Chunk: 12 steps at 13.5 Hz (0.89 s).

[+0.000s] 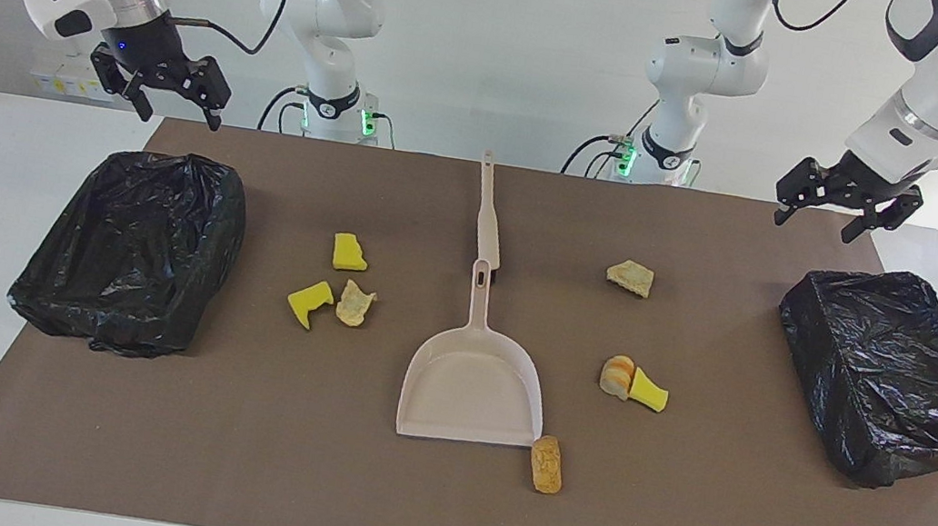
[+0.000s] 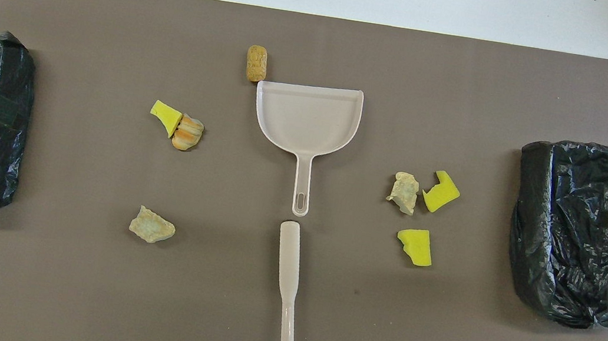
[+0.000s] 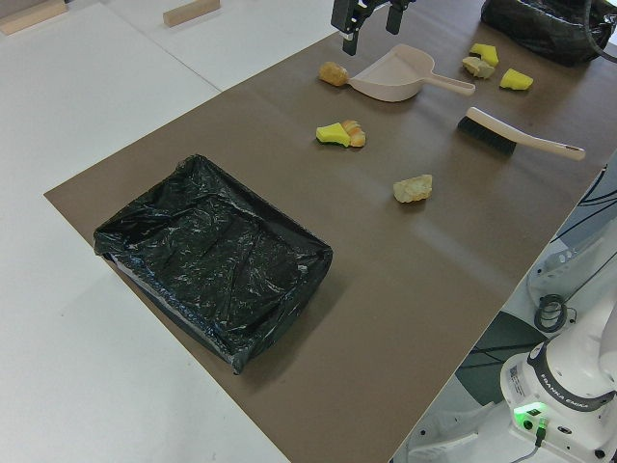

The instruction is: Sweep and dump trash in bin

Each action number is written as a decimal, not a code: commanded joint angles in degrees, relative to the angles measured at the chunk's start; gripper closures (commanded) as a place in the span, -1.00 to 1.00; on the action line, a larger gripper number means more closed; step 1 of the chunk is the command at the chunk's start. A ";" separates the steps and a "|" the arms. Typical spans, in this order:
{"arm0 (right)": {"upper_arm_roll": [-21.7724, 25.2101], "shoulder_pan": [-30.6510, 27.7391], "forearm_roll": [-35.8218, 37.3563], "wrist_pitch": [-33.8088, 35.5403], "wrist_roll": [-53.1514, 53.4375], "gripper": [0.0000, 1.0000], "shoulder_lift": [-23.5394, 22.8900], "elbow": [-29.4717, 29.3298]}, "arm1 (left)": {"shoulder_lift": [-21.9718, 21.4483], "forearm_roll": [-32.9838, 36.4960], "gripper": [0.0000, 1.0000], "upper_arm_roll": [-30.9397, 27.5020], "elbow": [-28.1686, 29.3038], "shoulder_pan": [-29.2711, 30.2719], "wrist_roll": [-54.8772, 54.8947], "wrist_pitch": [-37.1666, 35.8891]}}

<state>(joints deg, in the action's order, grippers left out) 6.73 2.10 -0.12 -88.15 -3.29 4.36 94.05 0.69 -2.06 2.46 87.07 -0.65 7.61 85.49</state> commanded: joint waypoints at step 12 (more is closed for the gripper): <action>-0.66 0.19 1.09 -3.43 -1.19 -1.00 2.32 4.74 | -5.33 -3.02 -1.00 -0.17 8.70 -1.11 -0.66 4.22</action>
<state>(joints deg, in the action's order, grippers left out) 6.53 2.17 0.02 -90.41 -3.29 4.88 96.56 -0.53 -3.01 2.67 89.31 -0.85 7.48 86.02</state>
